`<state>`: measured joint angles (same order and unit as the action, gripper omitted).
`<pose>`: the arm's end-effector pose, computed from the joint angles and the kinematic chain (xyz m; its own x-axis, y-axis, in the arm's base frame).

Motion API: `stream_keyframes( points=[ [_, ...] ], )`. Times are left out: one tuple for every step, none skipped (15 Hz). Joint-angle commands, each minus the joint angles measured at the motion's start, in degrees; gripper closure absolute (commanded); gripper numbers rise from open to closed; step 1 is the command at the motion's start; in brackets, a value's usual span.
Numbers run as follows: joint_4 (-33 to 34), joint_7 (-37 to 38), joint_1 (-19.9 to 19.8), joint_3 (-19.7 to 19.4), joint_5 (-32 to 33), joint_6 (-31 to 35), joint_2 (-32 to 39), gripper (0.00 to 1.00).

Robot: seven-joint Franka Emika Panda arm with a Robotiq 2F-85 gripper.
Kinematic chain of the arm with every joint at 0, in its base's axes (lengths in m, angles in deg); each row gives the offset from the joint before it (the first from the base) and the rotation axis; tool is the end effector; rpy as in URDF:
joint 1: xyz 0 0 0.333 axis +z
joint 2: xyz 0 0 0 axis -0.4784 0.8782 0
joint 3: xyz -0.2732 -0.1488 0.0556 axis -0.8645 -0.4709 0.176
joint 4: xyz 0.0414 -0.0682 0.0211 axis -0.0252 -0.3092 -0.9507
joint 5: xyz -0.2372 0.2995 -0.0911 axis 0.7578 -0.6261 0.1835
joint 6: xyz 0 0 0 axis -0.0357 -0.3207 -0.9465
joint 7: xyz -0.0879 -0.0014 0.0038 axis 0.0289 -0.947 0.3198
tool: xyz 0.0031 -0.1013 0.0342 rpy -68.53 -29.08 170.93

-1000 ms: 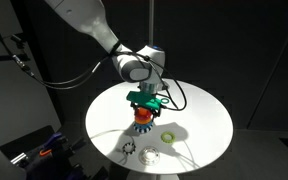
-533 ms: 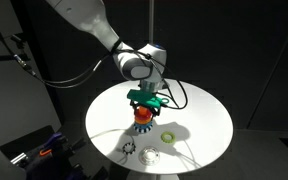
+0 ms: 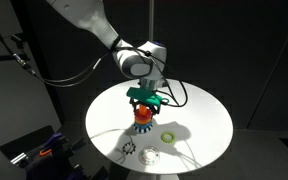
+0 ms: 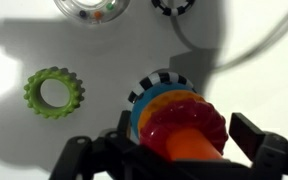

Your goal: Take the orange ring off of the ring toss then place a black and white one onto it

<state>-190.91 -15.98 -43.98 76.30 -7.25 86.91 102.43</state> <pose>0.5519 -0.1361 0.2201 0.9119 0.4087 -0.0377 0.3972 -0.9019 -0.1696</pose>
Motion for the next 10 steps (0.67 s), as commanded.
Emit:
stream_keyframes(
  points=[
    [0.9, -0.9, 0.2, 0.3, -1.3, -1.7, -0.3, 0.00],
    [0.9, -0.8, 0.3, 0.3, -1.4, -1.7, -0.2, 0.00],
    [1.1, -0.8, 0.5, 0.4, -1.5, -1.8, -0.1, 0.00],
    [1.1, -0.9, 0.5, 0.5, -1.5, -1.8, -0.1, 0.00],
    [1.2, -0.7, 0.7, 0.6, -1.6, -1.8, 0.0, 0.00],
    [1.2, -0.7, 0.7, 0.7, -1.7, -1.8, 0.1, 0.00],
    [1.3, -0.5, 0.9, 0.7, -1.6, -1.9, 0.2, 0.00],
    [1.3, -0.3, 1.0, 0.7, -1.5, -1.8, 0.3, 0.00],
    [1.2, -0.2, 1.2, 0.7, -1.4, -1.8, 0.4, 0.00],
    [1.2, 0.0, 1.3, 0.6, -1.2, -1.8, 0.4, 0.00]
  ],
)
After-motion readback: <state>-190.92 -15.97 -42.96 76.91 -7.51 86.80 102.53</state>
